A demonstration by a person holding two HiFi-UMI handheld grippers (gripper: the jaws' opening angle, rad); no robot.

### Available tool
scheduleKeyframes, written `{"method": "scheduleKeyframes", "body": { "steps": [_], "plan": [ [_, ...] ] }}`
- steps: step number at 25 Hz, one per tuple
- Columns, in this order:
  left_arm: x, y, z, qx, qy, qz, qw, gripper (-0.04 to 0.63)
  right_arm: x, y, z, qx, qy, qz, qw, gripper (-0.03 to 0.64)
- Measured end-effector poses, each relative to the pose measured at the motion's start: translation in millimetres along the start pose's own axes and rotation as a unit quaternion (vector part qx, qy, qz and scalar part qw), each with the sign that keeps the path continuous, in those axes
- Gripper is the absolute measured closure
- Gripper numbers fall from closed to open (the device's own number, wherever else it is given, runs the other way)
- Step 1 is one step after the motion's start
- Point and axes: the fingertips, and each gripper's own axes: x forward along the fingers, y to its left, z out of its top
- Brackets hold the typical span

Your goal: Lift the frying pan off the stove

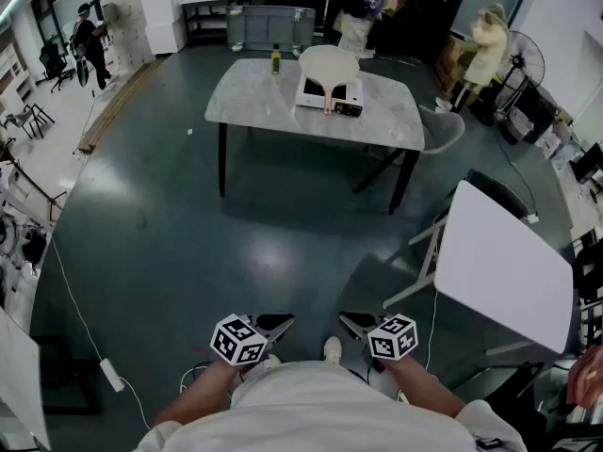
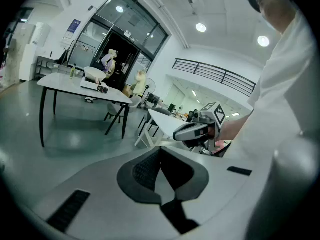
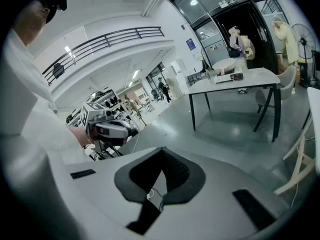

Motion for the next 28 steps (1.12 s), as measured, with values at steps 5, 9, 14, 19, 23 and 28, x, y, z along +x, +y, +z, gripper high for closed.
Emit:
{"method": "scheduleKeyframes", "body": {
  "steps": [5,9,14,19,23,28],
  "plan": [
    [50.5,-18.2,34.0,-0.01,-0.018,0.001,0.9998,0.575,-37.2,-37.5,19.5,-0.004,-0.019,0.012,1.0,0.614],
    [92.0,-32.3,62.5,-0.006,-0.029,0.011,0.9995,0.575,-65.9,-72.7,22.8,-0.022,-0.015,0.021,0.999,0.614],
    [139.1,-44.6,84.6,-0.01,-0.041,0.019,0.9989,0.575,-90.3,-109.6,26.0,-0.013,-0.013,0.051,0.999,0.611],
    [171.5,-49.2,100.0,-0.03,-0.061,0.032,0.9972,0.574,-103.4,-144.8,29.8,0.035,-0.028,0.071,0.996,0.592],
    [179.7,-35.8,114.3,-0.022,-0.053,0.037,0.9977,0.574,-93.3,-168.2,45.1,0.053,-0.035,0.075,0.995,0.553],
    [189.7,8.9,137.0,-0.027,-0.053,0.019,0.998,0.573,-66.4,-197.1,78.4,0.058,-0.039,0.065,0.995,0.528]
  ]
}}
